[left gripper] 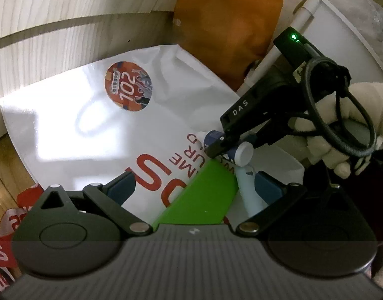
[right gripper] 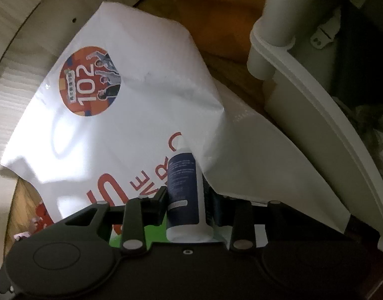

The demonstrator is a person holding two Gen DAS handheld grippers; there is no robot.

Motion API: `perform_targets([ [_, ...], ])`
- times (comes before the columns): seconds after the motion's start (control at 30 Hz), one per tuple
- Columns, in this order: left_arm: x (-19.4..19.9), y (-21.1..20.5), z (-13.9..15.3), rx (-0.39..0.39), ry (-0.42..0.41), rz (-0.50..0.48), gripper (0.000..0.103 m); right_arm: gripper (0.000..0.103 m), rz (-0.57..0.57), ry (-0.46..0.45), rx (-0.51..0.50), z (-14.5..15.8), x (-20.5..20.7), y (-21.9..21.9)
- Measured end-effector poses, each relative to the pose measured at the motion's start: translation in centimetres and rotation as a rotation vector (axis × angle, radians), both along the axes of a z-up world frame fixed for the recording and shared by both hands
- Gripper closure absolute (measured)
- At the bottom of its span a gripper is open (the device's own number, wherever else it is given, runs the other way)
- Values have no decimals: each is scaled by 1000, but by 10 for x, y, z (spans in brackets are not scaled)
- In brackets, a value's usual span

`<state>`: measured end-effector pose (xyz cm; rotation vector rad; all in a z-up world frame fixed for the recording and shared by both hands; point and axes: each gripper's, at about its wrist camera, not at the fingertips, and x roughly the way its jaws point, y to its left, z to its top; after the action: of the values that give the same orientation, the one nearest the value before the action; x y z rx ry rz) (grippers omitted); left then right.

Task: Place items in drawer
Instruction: 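Lift the bottle out of the bag with the right gripper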

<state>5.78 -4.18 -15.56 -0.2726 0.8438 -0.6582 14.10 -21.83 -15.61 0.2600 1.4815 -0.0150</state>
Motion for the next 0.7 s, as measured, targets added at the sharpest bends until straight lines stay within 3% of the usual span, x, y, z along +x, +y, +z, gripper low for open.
perform_targets([
  [0.17, 1, 6, -1, 0, 1, 37, 0, 64, -26, -17, 46, 3, -4, -10],
  [0.5, -1, 11, 8, 35, -42, 106, 0, 64, -23, -51, 40, 15, -9, -2],
  [0.7, 0, 24, 12, 8, -30, 221, 0, 64, -104, -66, 105, 22, -16, -17],
])
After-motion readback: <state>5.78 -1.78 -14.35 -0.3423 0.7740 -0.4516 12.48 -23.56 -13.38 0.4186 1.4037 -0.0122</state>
